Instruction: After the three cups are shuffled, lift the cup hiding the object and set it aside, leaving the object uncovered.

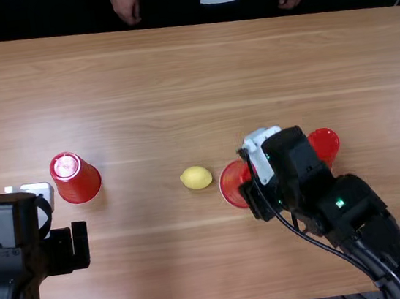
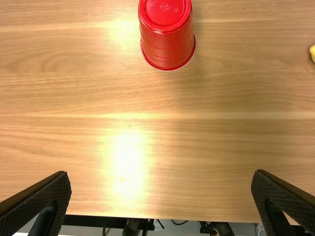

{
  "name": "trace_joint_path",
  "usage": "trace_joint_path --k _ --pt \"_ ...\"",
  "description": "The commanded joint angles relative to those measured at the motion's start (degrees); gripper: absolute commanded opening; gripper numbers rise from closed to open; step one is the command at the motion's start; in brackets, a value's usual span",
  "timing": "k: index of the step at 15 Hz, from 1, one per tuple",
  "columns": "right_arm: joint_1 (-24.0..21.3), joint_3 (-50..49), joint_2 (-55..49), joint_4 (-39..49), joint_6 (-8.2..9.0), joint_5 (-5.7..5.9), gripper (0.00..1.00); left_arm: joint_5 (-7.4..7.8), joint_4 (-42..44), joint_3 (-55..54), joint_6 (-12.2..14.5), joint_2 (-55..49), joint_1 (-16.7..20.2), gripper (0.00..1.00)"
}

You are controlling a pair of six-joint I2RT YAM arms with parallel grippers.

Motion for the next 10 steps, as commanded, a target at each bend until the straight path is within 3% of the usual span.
trace_joint_path --k 1,5,7,8,9,10 --pt "-0.72 -4.77 -1.08 0.38 0.17 0.13 0.02 0.01 -0.11 0.96 -0.25 -0.82 -0.37 1.00" --pt "-0.54 -11.71 -1.08 0.90 0.27 0.13 0.05 0.01 -1.06 0.96 -0.04 -0.82 -0.46 1.00" --pt "-0.54 -12.06 -0.82 0.90 0.27 0.13 0.15 0.01 -0.95 0.87 -0.04 -0.82 -0.46 1.00" --pt "-0.54 -12.06 -0.65 0.90 0.27 0.13 0.38 0.01 -0.95 0.96 -0.04 -0.82 -0.46 1.00" --pt "-0.46 -12.06 -0.56 0.90 0.27 0.13 0.73 0.01 -0.95 0.96 -0.04 -0.82 -0.46 1.00" --pt "-0.46 -12.06 -0.38 0.90 0.27 0.13 1.00 0.01 -0.95 0.96 -0.04 -0.73 -0.46 1.00"
